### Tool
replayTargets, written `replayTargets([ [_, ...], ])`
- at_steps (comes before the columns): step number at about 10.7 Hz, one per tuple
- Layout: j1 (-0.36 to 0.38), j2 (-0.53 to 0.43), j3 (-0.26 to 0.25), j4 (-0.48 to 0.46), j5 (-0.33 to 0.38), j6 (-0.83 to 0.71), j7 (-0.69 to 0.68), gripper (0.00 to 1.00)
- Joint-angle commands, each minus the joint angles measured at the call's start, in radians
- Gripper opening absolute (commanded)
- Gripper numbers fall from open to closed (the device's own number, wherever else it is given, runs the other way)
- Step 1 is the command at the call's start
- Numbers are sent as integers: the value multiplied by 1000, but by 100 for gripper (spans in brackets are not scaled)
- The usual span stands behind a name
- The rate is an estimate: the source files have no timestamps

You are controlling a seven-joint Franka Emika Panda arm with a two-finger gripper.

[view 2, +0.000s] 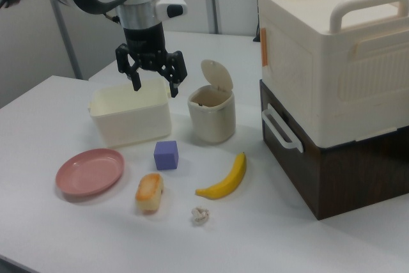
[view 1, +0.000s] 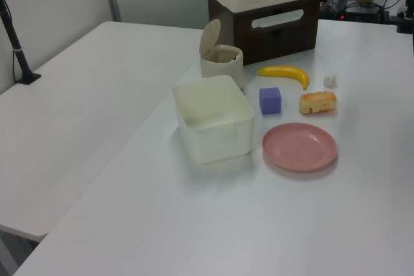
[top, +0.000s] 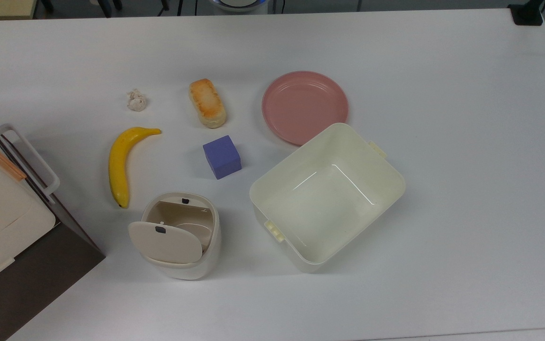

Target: Grab it up and put it in the trash

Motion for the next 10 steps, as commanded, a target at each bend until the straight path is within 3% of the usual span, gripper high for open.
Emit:
replayTargets([
  [1, 13, -2, -8, 0, -17, -11, -91, 100],
  [10, 11, -2, -13, -20, -11, -62, -90, 100],
])
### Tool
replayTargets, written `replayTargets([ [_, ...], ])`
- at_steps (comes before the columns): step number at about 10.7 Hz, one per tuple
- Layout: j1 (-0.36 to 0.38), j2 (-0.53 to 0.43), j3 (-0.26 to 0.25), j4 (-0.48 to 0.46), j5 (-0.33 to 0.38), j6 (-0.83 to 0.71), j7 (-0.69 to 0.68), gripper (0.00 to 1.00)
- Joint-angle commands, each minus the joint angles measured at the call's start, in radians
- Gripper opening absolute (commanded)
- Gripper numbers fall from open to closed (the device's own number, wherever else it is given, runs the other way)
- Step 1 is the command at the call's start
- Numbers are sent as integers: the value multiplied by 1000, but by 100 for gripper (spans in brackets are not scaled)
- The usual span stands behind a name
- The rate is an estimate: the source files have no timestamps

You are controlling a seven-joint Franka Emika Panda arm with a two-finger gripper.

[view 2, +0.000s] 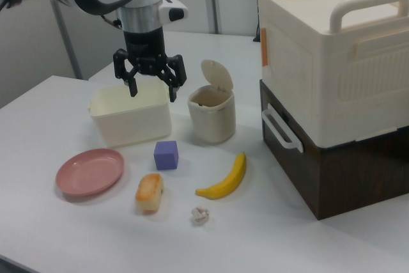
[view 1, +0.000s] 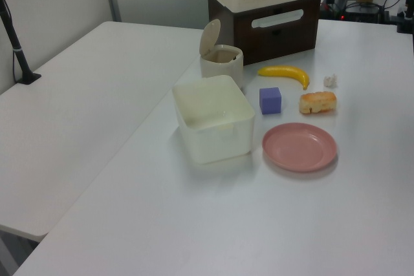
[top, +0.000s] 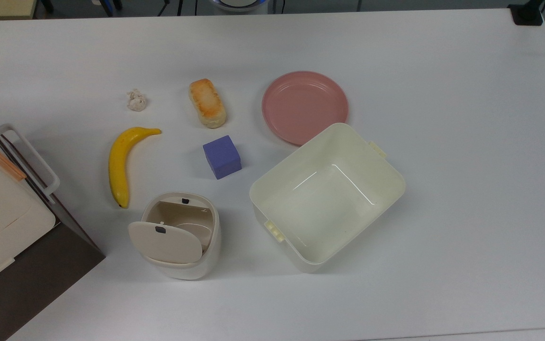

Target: Grab it up and put it in the trash

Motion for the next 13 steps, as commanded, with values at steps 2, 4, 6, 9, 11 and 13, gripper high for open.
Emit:
replayTargets([
  [2, 44, 43, 3, -67, -21, 88, 111, 100],
  [4, 76, 95, 4, -113, -128, 161, 198, 100],
  [6, 75, 118, 4, -171, -197, 222, 212, 100],
  [9, 58, 106, -6, -248, -259, 270, 212, 100],
  [11, 29, 106, -4, -275, -316, 274, 210, 100],
  [13, 21, 115, -4, -309, -353, 293, 201, 100],
])
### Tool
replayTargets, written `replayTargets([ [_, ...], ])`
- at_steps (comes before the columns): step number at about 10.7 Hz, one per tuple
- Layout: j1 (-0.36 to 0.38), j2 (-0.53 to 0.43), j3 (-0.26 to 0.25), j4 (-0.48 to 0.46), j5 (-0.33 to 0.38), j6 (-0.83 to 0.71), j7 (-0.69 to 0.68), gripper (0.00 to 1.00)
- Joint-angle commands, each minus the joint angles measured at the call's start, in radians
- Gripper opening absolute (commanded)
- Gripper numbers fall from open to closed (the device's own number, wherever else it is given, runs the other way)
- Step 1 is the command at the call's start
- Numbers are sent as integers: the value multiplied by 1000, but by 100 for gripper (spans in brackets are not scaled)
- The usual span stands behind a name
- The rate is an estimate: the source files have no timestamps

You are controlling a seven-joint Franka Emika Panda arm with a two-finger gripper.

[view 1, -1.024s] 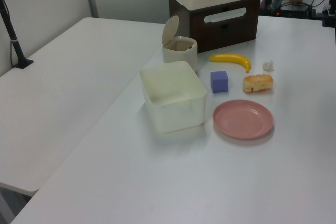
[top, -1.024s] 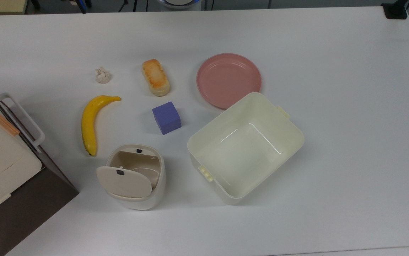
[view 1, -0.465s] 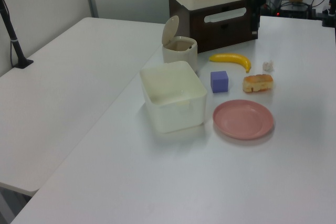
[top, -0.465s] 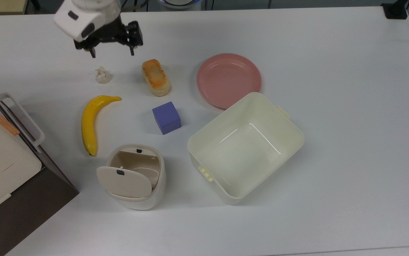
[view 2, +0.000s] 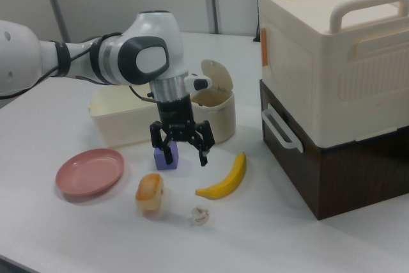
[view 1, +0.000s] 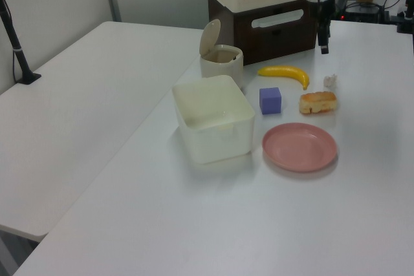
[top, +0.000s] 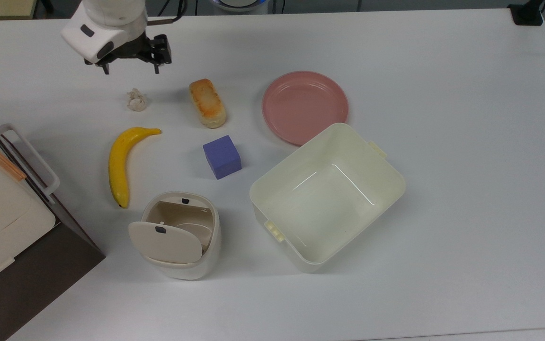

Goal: Grab it up and put it in the trash
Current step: 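Move the open gripper over the crumpled white paper ball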

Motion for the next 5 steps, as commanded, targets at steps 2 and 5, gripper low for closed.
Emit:
replayTargets([
  [2, -1, -31, -4, -165, -107, 126, 9, 100],
  [5, 8, 49, -3, -180, -108, 199, 37, 100],
])
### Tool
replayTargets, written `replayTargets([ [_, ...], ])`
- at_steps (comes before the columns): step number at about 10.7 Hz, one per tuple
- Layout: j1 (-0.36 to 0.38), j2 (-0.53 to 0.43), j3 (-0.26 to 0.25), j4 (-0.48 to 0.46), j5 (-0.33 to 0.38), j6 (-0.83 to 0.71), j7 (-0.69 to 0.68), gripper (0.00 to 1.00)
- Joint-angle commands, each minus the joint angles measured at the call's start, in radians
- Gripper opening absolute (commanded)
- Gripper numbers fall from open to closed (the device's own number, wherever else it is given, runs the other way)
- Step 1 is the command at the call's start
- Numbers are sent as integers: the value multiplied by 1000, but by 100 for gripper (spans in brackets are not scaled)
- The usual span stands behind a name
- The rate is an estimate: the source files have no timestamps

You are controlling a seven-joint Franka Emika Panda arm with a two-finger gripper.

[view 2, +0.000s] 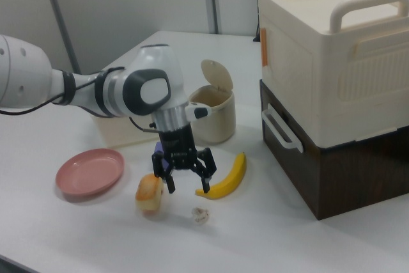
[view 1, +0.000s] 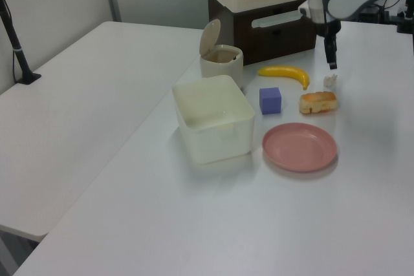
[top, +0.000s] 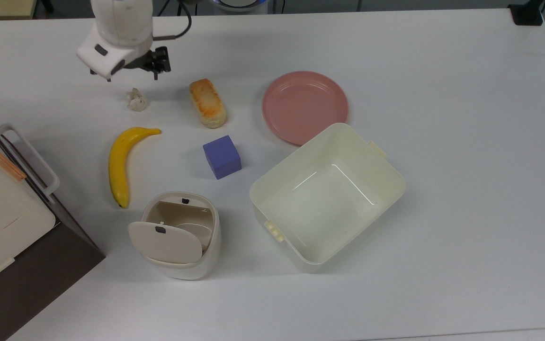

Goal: Grab it up and put it in the trash
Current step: 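Move the open gripper over the crumpled white paper ball, then lower the gripper and close it on the paper ball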

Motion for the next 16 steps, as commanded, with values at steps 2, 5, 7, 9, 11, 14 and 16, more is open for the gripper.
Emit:
replayTargets([
  [2, 28, 107, -1, -32, -20, 153, 112, 100],
  [5, 32, 126, -1, -41, -44, 157, 115, 97],
  [7, 32, 126, -3, -40, -63, 154, 117, 98],
  [9, 22, 109, -4, -31, -64, 147, 117, 100],
  [11, 13, 103, -6, -32, -67, 138, 117, 100],
  [14, -9, 103, -6, -38, -145, 138, 117, 100],
  [16, -15, 105, -4, -40, -147, 138, 112, 75],
])
